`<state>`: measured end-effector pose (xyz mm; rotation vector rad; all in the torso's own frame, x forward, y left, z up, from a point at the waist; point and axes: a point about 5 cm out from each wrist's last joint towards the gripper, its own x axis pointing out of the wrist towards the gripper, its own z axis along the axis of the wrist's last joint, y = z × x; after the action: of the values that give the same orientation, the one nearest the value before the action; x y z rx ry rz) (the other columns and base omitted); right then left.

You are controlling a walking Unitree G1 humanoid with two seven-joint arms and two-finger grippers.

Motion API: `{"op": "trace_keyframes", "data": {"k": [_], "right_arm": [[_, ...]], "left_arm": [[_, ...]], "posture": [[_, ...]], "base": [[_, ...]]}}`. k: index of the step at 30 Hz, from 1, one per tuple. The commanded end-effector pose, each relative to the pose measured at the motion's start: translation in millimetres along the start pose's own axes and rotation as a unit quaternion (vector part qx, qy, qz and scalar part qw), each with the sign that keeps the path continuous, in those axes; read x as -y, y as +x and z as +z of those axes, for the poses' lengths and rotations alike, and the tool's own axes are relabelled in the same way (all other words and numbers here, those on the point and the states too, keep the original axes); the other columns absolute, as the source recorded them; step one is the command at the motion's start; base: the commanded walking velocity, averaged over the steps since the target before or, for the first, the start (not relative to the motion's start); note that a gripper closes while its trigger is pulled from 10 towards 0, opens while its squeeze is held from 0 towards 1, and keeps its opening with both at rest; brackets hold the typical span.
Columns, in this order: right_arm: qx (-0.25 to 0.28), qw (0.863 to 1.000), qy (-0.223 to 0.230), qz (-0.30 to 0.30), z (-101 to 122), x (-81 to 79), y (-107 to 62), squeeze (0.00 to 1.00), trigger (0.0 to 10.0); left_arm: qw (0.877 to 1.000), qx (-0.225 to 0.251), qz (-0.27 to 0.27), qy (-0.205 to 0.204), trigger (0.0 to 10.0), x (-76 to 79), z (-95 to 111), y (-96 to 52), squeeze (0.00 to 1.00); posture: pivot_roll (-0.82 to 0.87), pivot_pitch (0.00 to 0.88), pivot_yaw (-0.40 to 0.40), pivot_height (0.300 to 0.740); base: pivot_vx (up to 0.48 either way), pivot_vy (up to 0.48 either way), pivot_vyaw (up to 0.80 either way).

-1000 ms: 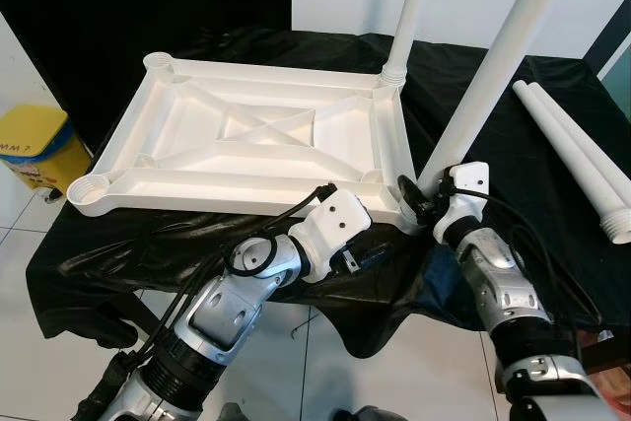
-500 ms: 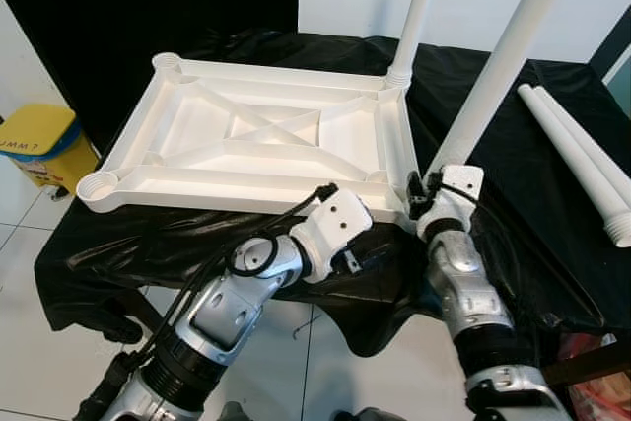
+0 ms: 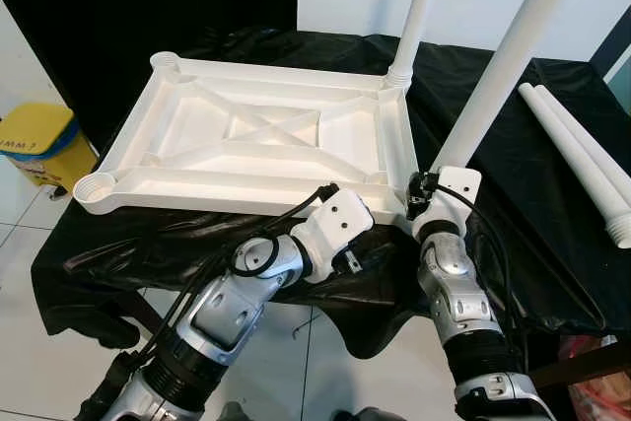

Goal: Building children table

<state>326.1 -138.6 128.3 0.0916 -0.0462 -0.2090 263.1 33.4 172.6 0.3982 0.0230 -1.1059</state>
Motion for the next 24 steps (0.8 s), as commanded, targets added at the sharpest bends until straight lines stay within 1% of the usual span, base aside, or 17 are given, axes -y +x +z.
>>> {"op": "trace_keyframes", "data": {"k": [1,7,8,10,12,13,16,17,18,19,21,22,23,24], "right_arm": [[-0.049,0.999,-0.012,-0.017,-21.0,6.4,-6.8,0.0,10.0],[-0.036,0.999,-0.007,-0.008,-16.5,6.1,-5.8,0.0,10.0],[-0.032,0.999,-0.006,-0.004,-15.3,6.3,-5.6,1.0,10.0],[-0.023,1.0,-0.005,0.005,-12.9,6.6,-5.8,1.0,10.0],[-0.004,1.0,0.0,0.029,-8.1,8.7,-7.2,1.0,10.0],[-0.004,1.0,0.0,0.029,-8.1,8.7,-7.2,1.0,10.0],[0.014,0.998,0.0,0.068,-4.5,16.2,-10.5,1.0,10.0],[0.014,0.998,0.0,0.068,-4.5,16.2,-10.5,1.0,10.0],[0.017,0.996,-0.003,0.089,-4.3,21.0,-11.9,1.0,10.0],[0.017,0.996,-0.003,0.089,-4.3,21.0,-11.9,1.0,10.0],[0.018,0.992,-0.006,0.122,-4.5,27.9,-13.9,1.0,10.0],[0.017,0.989,-0.015,0.149,-4.3,31.3,-14.7,0.2,10.0],[0.017,0.986,-0.021,0.167,-4.1,33.0,-15.2,0.2,10.0],[0.017,0.986,-0.021,0.167,-4.1,33.0,-15.2,0.2,10.0]], "left_arm": [[1.0,-0.001,-0.012,0.006,10.0,3.8,-0.8,2.3,0.0],[1.0,0.0,-0.01,0.006,10.0,3.1,-0.2,2.6,0.0],[1.0,0.0,-0.01,0.006,10.0,3.3,-0.4,2.6,0.0],[1.0,0.0,-0.01,0.007,10.0,3.3,-0.5,2.6,0.0],[1.0,-0.001,-0.011,0.007,10.0,3.5,-0.7,2.5,0.0],[1.0,-0.001,-0.011,0.007,10.0,3.5,-0.7,2.5,0.0],[1.0,-0.001,-0.012,0.008,10.0,4.0,-0.8,2.7,0.0],[1.0,-0.001,-0.012,0.008,10.0,4.0,-0.8,2.7,0.0],[1.0,-0.001,-0.013,0.009,10.0,4.1,-0.7,2.8,0.0],[1.0,-0.001,-0.013,0.009,10.0,4.1,-0.7,2.8,0.0],[1.0,-0.001,-0.015,0.01,10.0,4.3,-0.7,3.0,0.0],[1.0,0.0,-0.016,0.011,10.0,4.3,-0.3,3.2,0.0],[1.0,0.0,-0.016,0.011,10.0,4.2,-0.1,3.4,0.0],[1.0,0.0,-0.016,0.011,10.0,4.2,-0.1,3.4,0.0]], "posture": [[0.02,0.109,-0.088,0.74],[0.02,0.107,-0.089,0.74],[0.02,0.104,-0.09,0.74],[0.02,0.103,-0.09,0.74],[0.02,0.098,-0.088,0.74],[0.02,0.098,-0.088,0.74],[0.02,0.095,-0.086,0.74],[0.02,0.095,-0.086,0.74],[0.02,0.094,-0.085,0.74],[0.02,0.094,-0.085,0.74],[0.01,0.092,-0.083,0.74],[0.01,0.09,-0.081,0.74],[0.01,0.09,-0.081,0.74],[0.01,0.09,-0.081,0.74]], "base": [[0.0,0.0,0.0],[0.0,0.0,0.0],[0.0,0.0,0.0],[0.0,0.0,0.0],[0.0,0.0,0.0],[0.0,0.0,0.0],[0.0,0.0,0.0],[0.0,0.0,0.0],[0.0,0.0,0.0],[0.0,0.0,0.0],[0.0,0.0,0.0],[0.0,0.0,0.0],[0.0,0.0,0.0],[0.0,0.0,0.0]]}}
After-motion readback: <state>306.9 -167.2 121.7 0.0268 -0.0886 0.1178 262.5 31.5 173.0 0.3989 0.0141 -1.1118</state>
